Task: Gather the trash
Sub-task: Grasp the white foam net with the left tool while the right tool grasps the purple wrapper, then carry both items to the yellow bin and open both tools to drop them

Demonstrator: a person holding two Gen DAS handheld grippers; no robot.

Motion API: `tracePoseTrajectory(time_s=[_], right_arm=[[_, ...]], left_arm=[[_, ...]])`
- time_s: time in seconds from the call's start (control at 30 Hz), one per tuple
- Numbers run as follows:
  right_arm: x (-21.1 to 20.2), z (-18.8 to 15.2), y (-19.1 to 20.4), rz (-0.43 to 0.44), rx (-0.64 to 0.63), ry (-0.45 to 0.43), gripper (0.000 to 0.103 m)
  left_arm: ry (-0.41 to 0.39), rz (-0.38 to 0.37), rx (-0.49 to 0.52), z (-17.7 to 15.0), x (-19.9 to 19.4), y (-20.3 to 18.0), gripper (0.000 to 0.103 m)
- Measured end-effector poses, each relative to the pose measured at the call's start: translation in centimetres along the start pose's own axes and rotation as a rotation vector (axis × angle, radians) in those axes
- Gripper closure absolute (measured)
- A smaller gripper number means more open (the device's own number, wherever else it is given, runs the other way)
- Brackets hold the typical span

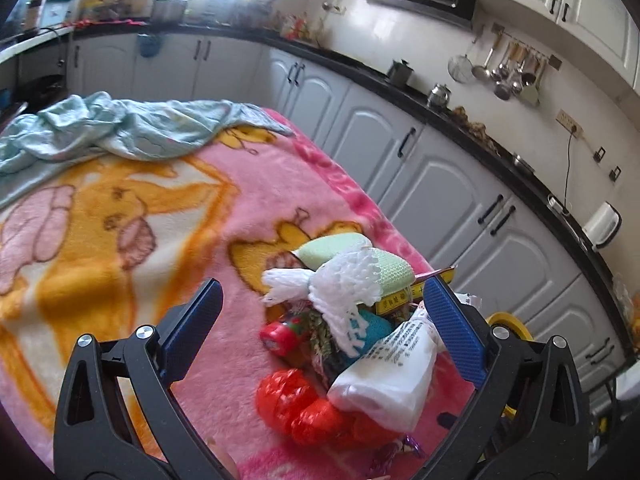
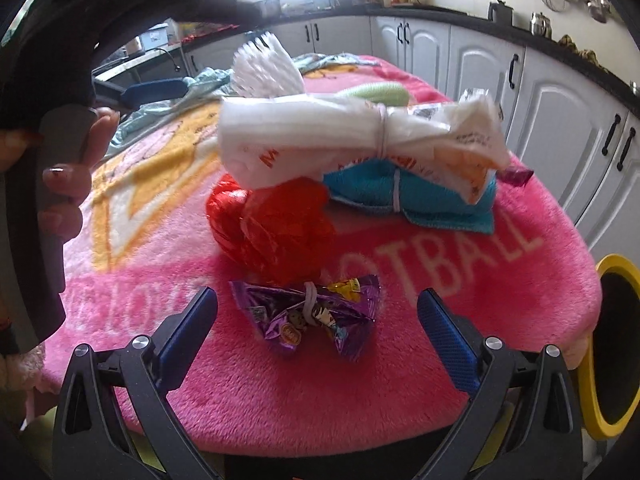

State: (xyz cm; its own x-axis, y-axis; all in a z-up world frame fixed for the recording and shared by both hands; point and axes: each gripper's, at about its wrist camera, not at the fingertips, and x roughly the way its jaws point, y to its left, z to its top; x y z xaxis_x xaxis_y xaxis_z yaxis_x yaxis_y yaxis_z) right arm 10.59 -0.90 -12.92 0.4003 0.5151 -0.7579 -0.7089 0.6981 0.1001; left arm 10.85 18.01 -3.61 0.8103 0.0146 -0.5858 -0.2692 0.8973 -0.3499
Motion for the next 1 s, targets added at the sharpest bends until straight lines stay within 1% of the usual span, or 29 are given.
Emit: tracePoseTrajectory(time_s=[0.13, 0.17, 0.2, 0.23, 0.27, 0.3, 0.33, 0.37, 0.4, 0.43, 0.47, 0.5, 0.6, 0.63, 0.67, 0.77, 0.9, 1.0], right_arm=[[1.2, -0.3, -0.4, 0.011, 0.017, 0.026, 0.006], [1.3, -0.4, -0.5, 0.014, 0.02, 0.028, 0.006], [1.4, -0.5, -0.7, 0.016, 0.025, 0.031, 0.006], [1.4, -0.5, -0.8, 0.017, 0.027, 0.032, 0.006], [1.4, -0.6, -1.0, 0.018, 0.036, 0.03, 0.006], [1.4, -0.7, -1.2, 0.02, 0.046, 0.029, 0.007], [1.3, -0.8, -1.5, 0.028, 0.054, 0.03, 0.011], [1.3, -0.7, -1.8, 0.041, 0.057, 0.035, 0.02], [1.4, -0.8, -2.0, 0.056, 0.057, 0.046, 0.022], [1.3, -1.0, -2.1, 0.066, 0.057, 0.053, 0.024], [1.2, -1.1, -2.2, 0.071, 0.055, 0.058, 0.028], [1.1, -1.2, -2.2, 0.083, 0.053, 0.061, 0.031], [0.7, -1.5, -2.6, 0.091, 0.056, 0.063, 0.036], [0.6, -1.7, -2.9, 0.102, 0.064, 0.062, 0.044], [0.2, -1.6, -3.0, 0.113, 0.066, 0.057, 0.047], [-0.7, -1.8, -3.3, 0.116, 0.038, 0.045, 0.054], [-1.7, -2.4, -3.0, 0.119, 0.008, 0.046, 0.059], [-2.5, -2.1, -3.6, 0.123, 0.005, 0.033, 0.065]], left_arm=[[0.031, 0.012, 0.01, 0.3, 1.9, -0.2, 0.012], [0.041, 0.008, 0.011, 0.4, 2.2, -0.2, 0.014], [0.052, 0.008, 0.016, 0.4, 2.5, -0.2, 0.021], [0.06, 0.015, 0.025, 0.3, 2.8, -0.3, 0.025], [0.069, 0.019, 0.029, 0.3, 3.0, -0.3, 0.034], [0.078, 0.018, 0.028, 0.2, 3.3, -0.2, 0.039], [0.082, 0.015, 0.027, 0.1, 3.3, -0.1, 0.047], [0.079, 0.015, 0.028, 0.1, 3.3, -0.1, 0.058], [0.077, 0.013, 0.028, 0.2, 3.2, 0.0, 0.07], [0.074, 0.011, 0.029, 0.2, 3.1, 0.0, 0.076], [0.073, 0.011, 0.03, 0.2, 3.1, 0.1, 0.086], [0.068, 0.009, 0.032, 0.3, 2.9, 0.2, 0.09], [0.052, 0.004, 0.035, 0.6, 2.3, 0.4, 0.091], [0.044, 0.007, 0.037, 0.7, 2.0, 0.5, 0.091], [0.035, 0.009, 0.038, 0.8, 1.7, 0.5, 0.091], [0.004, 0.009, 0.032, 1.1, 0.4, 0.6, 0.092], [-0.046, 0.005, 0.032, 1.8, -1.4, 0.4, 0.092], [-0.076, -0.009, 0.033, 2.4, -2.9, 0.0, 0.092]])
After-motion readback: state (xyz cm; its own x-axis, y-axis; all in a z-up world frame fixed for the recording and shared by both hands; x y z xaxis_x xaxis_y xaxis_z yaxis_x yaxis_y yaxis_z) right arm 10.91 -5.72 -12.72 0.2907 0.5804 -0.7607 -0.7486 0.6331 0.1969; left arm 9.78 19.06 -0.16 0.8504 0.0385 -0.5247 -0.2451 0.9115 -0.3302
